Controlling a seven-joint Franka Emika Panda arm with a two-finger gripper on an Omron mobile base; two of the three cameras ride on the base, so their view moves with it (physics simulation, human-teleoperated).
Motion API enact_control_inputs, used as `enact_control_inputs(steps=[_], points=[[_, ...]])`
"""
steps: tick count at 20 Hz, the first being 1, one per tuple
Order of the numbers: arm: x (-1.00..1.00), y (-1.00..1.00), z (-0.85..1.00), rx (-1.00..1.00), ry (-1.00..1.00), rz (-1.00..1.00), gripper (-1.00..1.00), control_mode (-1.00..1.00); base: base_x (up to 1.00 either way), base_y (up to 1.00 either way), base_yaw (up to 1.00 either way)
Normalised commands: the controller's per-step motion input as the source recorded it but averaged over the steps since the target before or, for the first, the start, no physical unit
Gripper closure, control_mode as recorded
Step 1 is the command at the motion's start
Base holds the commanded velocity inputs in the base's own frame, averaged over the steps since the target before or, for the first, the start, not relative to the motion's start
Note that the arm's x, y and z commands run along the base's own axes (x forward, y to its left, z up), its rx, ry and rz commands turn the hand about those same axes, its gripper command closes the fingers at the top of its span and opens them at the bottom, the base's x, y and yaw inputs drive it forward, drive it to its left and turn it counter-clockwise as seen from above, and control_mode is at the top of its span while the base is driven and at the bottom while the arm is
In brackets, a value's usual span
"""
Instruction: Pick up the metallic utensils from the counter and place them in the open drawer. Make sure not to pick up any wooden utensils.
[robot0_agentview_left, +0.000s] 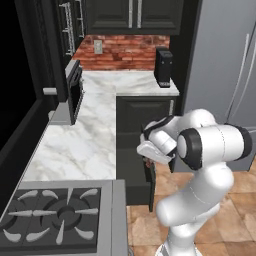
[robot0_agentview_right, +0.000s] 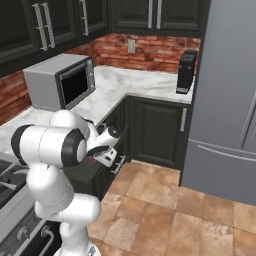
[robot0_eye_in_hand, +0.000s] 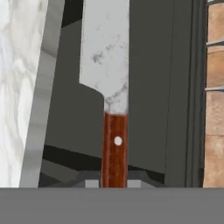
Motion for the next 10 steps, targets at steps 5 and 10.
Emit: enact_control_inputs(steps=[5,10], points=[[0.23,0.0,-0.32,0.0,0.0,0.0,1.0,-1.0,0.0,0.0,0.0],[0.26,0.0,-0.36,0.0,0.0,0.0,1.0,-1.0,0.0,0.0,0.0]])
